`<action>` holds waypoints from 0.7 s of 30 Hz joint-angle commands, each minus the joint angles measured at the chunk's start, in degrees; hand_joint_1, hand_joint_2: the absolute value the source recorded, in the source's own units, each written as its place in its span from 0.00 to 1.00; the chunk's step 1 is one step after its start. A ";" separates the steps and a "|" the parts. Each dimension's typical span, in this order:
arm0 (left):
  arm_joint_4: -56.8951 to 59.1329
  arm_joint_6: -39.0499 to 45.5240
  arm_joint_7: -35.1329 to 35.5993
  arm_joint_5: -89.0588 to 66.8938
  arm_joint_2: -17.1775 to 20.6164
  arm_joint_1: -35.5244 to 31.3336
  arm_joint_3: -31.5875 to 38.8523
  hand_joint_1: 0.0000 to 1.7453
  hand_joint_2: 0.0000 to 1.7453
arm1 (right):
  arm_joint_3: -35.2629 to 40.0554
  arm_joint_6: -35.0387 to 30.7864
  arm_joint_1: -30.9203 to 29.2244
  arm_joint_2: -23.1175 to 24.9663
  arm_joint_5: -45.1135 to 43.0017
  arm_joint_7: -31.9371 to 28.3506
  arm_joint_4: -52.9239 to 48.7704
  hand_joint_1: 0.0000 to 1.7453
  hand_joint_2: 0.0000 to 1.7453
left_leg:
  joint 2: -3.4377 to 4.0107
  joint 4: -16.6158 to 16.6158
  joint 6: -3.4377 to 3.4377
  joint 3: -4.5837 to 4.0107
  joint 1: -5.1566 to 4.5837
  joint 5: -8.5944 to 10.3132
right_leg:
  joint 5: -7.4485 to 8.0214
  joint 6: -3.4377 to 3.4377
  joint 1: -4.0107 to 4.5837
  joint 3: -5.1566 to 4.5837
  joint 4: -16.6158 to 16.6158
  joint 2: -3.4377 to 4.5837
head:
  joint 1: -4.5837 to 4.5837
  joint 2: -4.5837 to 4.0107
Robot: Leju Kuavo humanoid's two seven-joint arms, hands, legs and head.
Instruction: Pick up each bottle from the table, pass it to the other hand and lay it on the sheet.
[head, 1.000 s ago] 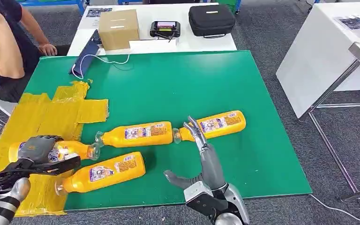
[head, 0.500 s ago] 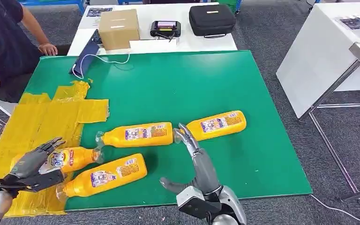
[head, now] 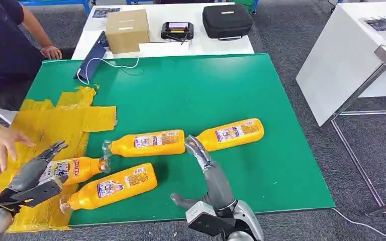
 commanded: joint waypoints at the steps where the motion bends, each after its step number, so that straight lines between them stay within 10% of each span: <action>1: -8.38 -10.50 -2.70 18.89 -12.27 3.64 10.99 0.00 0.00 | -0.33 -0.24 0.44 -0.90 0.95 -0.12 2.02 0.00 1.00 | -0.20 -0.07 0.01 0.29 0.04 -0.10 | -0.07 -0.05 -0.03 0.32 -0.12 0.36 | 0.00 0.00; 21: -35.89 -6.06 -5.55 27.76 -27.61 18.36 13.16 0.00 0.00 | -1.84 -6.01 0.75 0.61 9.20 -4.78 2.35 0.00 1.00 | 0.08 -0.01 -0.04 0.10 0.01 -0.17 | 0.00 -0.04 -0.02 0.06 -0.07 0.45 | 0.00 0.00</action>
